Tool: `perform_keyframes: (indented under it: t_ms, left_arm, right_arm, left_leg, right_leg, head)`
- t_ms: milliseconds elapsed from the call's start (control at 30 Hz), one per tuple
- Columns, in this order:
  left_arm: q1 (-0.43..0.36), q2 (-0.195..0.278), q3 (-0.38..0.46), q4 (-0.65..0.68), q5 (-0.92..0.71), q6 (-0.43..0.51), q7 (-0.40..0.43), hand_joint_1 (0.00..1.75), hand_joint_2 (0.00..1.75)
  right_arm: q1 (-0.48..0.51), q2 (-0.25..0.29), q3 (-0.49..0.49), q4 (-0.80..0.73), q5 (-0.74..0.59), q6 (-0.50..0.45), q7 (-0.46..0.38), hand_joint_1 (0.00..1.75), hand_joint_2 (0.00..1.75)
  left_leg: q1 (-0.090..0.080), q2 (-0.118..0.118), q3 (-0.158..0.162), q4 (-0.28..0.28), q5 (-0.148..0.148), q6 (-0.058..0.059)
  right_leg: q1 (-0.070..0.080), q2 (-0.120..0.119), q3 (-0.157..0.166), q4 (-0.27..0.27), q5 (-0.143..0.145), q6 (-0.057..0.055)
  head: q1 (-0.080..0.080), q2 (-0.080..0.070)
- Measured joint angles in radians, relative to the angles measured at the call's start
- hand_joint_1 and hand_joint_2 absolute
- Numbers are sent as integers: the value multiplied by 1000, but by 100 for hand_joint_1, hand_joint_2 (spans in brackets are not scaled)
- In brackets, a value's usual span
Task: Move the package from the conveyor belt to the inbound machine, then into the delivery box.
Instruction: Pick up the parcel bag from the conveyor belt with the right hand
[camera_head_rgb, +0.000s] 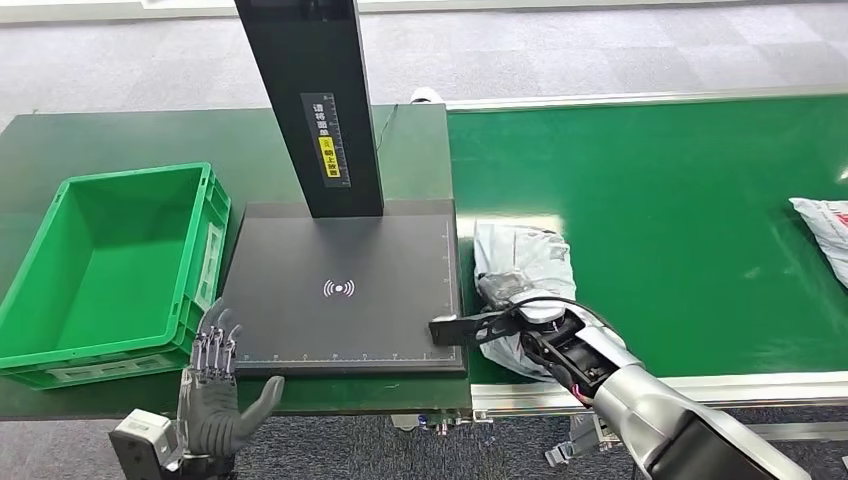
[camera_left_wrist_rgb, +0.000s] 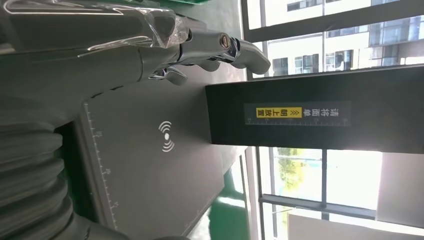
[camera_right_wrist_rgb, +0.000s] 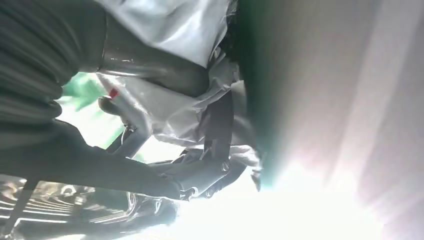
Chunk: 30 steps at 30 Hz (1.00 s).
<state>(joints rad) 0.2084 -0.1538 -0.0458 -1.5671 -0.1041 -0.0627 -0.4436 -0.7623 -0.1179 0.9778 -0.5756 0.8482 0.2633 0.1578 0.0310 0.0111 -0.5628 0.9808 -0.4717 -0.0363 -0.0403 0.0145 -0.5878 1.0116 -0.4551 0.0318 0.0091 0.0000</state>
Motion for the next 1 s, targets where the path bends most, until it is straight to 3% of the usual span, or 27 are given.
perform_keyframes:
  t_ms: [167, 333, 600, 833, 1000]
  left_arm:
    - [45, -15, 20, -43, -14, -12, -11, 0, 175]
    - [60, -34, 40, -66, -16, -14, -29, 0, 175]
    - [48, -44, 63, -73, -4, -29, -49, 0, 175]
    - [31, -44, 79, -73, 11, -30, -71, 0, 175]
    - [12, -45, 95, -73, 29, -11, -88, 0, 175]
  right_arm:
    - [17, -10, -84, -79, 101, -90, 114, 175, 175]
    - [45, 4, -174, -164, 193, -169, 116, 175, 175]
    - [59, 54, -289, -311, 177, -326, -101, 175, 175]
    - [94, 98, -344, -430, 131, -433, -233, 175, 175]
    - [109, 136, -344, -468, 61, -389, -361, 175, 175]
  left_leg:
    - [0, 0, -3, 0, 0, 0]
    - [0, 0, -5, 0, 0, 0]
    - [0, 0, -5, 0, 0, 0]
    - [0, 1, -5, 0, 0, 0]
    - [0, 1, -5, 0, 0, 0]
  right_leg:
    - [0, 0, -4, 0, 0, 0]
    - [0, 0, -5, 0, 0, 0]
    - [0, 0, -5, 0, 0, 0]
    - [0, 0, -6, 0, 0, 0]
    - [0, 0, -5, 0, 0, 0]
  head:
    - [0, 0]
    - [0, 0]
    - [0, 0]
    - [0, 0]
    - [0, 0]
